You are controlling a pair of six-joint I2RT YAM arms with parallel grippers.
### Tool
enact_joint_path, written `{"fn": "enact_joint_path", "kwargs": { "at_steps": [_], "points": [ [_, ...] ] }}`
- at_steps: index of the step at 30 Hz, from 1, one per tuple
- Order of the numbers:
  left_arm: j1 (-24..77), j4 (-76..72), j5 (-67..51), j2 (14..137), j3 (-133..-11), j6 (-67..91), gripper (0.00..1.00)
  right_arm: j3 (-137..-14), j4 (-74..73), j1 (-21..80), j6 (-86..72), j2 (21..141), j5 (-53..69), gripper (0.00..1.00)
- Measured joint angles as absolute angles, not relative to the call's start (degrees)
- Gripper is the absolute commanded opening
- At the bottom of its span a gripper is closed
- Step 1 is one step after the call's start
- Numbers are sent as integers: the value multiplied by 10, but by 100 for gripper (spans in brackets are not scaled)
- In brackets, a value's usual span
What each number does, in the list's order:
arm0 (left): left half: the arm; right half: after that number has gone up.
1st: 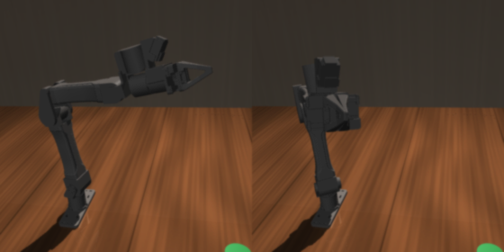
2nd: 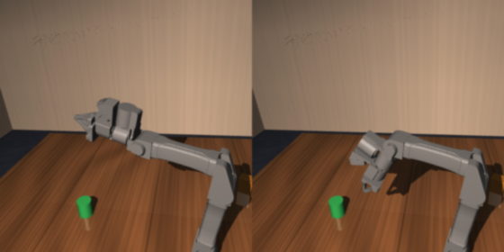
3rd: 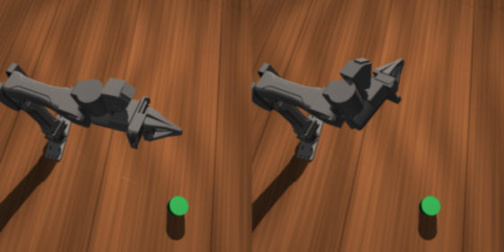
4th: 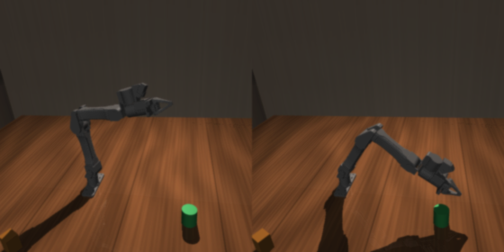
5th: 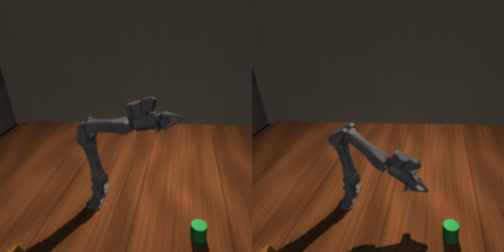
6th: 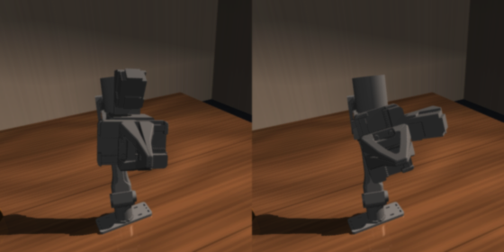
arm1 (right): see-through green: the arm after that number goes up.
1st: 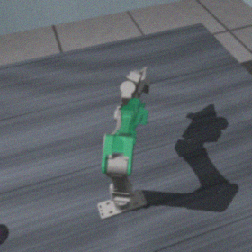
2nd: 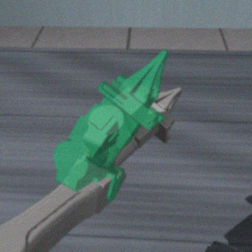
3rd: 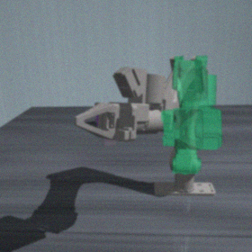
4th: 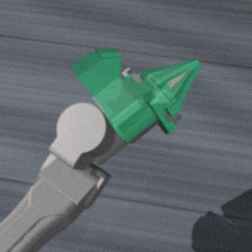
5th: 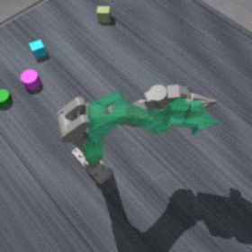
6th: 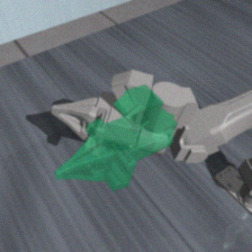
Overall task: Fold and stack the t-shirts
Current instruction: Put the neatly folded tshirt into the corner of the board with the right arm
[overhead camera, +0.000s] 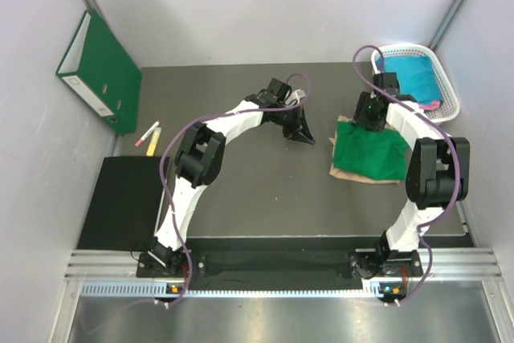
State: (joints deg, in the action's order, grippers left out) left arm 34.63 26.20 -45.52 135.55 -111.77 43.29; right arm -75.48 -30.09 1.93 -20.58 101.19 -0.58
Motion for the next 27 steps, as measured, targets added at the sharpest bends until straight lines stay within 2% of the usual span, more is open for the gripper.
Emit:
{"fn": "enact_joint_path", "kwargs": {
  "at_steps": [17,20,21,26,27],
  "points": [
    [339,265,-449,1345,-1112,429,0,-769,-305,21,-212,1006,-34,47],
    [339,268,-448,1345,-1112,428,0,-769,-305,21,-212,1005,-39,36],
    [339,268,-447,1345,-1112,428,0,-769,-305,21,-211,1005,-40,30],
    [339,271,-444,1345,-1112,426,0,-769,-306,21,-217,1005,-46,25],
    [339,271,-442,1345,-1112,425,0,-769,-305,21,-218,1005,-47,22]
  ]
}}
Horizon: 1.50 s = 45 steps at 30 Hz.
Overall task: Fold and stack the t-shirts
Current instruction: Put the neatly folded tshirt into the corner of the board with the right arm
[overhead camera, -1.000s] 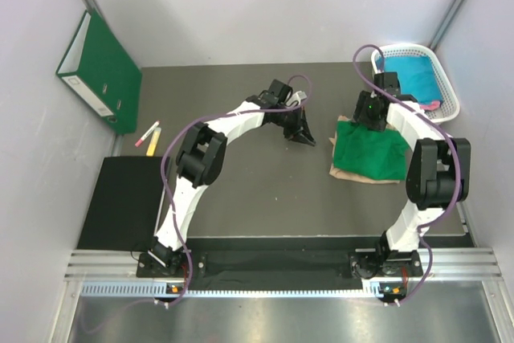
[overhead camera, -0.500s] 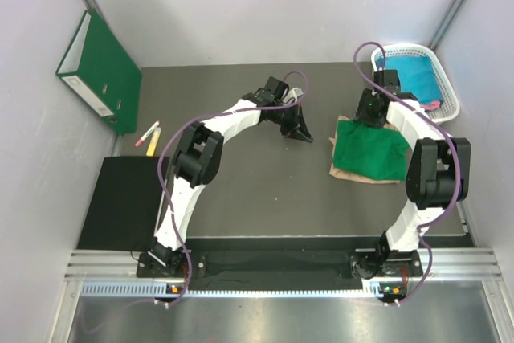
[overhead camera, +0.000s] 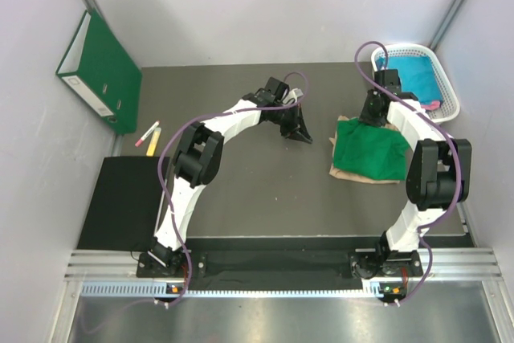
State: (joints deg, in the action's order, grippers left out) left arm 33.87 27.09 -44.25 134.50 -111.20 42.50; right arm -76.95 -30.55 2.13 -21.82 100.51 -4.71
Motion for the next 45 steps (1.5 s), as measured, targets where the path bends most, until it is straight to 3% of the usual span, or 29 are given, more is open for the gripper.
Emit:
{"fn": "enact_joint_path", "kwargs": {
  "at_steps": [6,9,26,34,37,38,40,41,44,45],
  "points": [
    [339,273,-441,1345,-1111,420,0,-769,-305,21,-221,1006,-50,3],
    [339,277,-440,1345,-1111,418,0,-768,-301,21,-221,1007,-49,1],
    [339,289,-438,1345,-1109,403,0,-773,-291,74,-216,960,-24,0],
    [338,302,-438,1345,-1109,395,0,-778,-281,130,-217,1005,-22,1],
    [337,311,-437,1345,-1109,388,0,-778,-273,131,-218,1049,-22,9],
    [336,313,-437,1345,-1108,387,0,-779,-272,131,-218,1062,-23,24],
    [335,314,-436,1345,-1103,383,0,-790,-282,131,-221,1090,-23,45],
    [335,316,-436,1345,-1100,380,0,-797,-287,132,-221,1100,-23,62],
    [331,328,-431,1345,-1095,370,11,-800,-288,139,-222,1094,-28,90],
    [330,336,-426,1344,-1094,364,19,-800,-289,143,-219,1084,-29,98]
  ]
}}
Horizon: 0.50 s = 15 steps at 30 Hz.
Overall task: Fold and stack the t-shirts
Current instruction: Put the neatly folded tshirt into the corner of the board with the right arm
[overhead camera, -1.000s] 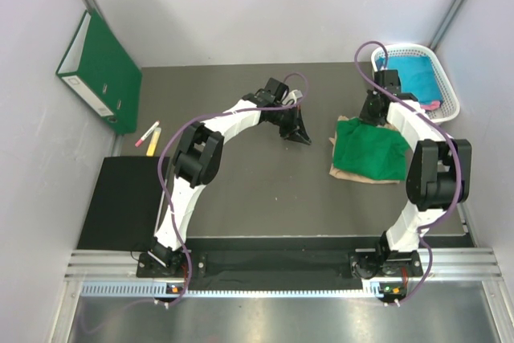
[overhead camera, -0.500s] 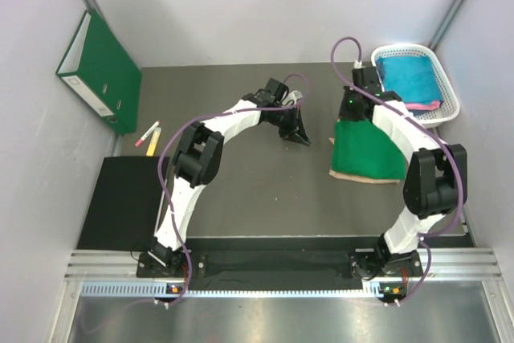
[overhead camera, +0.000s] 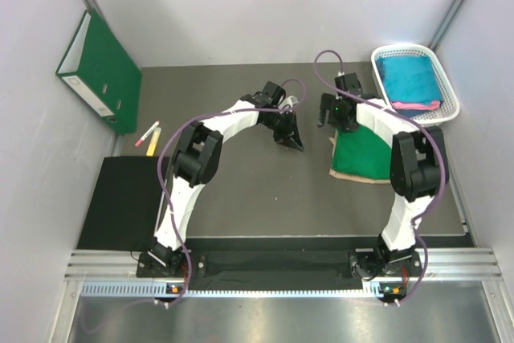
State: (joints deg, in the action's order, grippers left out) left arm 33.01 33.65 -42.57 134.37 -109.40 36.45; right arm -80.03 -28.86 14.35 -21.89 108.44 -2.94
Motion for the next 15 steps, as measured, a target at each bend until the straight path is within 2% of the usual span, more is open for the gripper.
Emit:
{"fn": "enact_joint_path", "kwargs": {
  "at_steps": [2,4,5,7,8,9,10,11,13,15],
  "points": [
    [326,352,-415,1337,-1089,353,37,-800,-292,153,-211,1048,-31,100],
    [320,369,-399,1327,-1084,338,48,-800,-291,157,-207,1013,-31,99],
    [316,380,-390,1319,-1081,331,59,-800,-291,159,-205,992,-29,100],
    [307,397,-371,1300,-1076,316,69,-800,-289,161,-201,954,-22,99],
    [299,410,-358,1287,-1074,309,77,-800,-287,162,-199,942,-18,75],
    [293,418,-350,1278,-1074,300,80,-800,-286,162,-196,936,-10,58],
    [285,425,-341,1267,-1073,293,84,-800,-285,163,-195,936,0,34],
    [277,431,-333,1257,-1073,287,87,-800,-286,164,-189,940,9,0],
    [258,443,-320,1236,-1071,276,97,-800,-286,168,-187,966,32,0],
    [237,450,-309,1217,-1063,267,98,-801,-291,176,-190,1008,46,0]
  ]
}}
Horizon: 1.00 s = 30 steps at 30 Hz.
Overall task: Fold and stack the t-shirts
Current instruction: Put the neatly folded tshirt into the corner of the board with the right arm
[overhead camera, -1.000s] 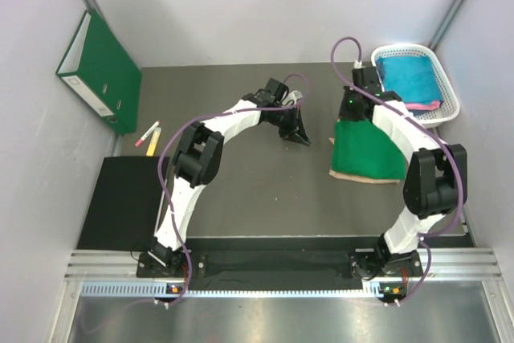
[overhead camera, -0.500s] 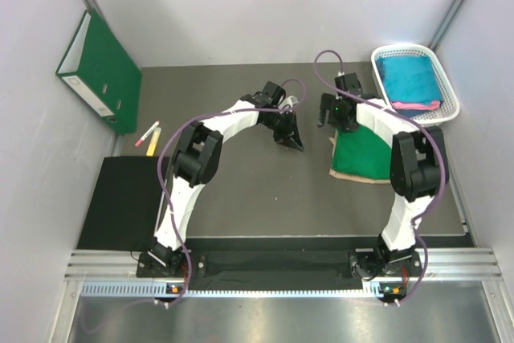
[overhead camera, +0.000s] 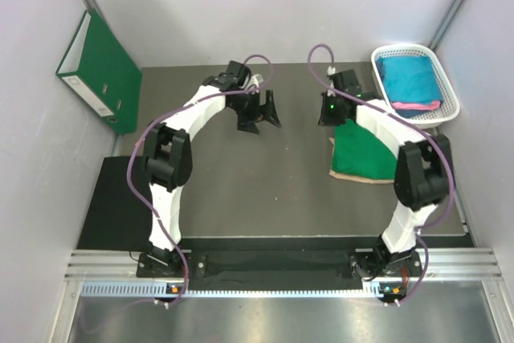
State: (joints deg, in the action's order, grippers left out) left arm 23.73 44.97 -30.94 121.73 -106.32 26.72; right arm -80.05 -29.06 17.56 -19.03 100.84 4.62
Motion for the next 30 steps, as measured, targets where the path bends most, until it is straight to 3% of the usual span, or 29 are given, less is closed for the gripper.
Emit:
{"fn": "enact_joint_path", "kwargs": {
  "at_steps": [8,17,30],
  "points": [
    [168,471,-281,1188,-1028,250,98,-828,-366,200,-185,1155,51,0],
    [159,478,-276,1188,-1020,242,98,-870,-406,200,-180,1158,-33,0],
    [160,481,-279,1188,-1026,239,98,-785,-420,146,-187,1120,-82,0]
  ]
}}
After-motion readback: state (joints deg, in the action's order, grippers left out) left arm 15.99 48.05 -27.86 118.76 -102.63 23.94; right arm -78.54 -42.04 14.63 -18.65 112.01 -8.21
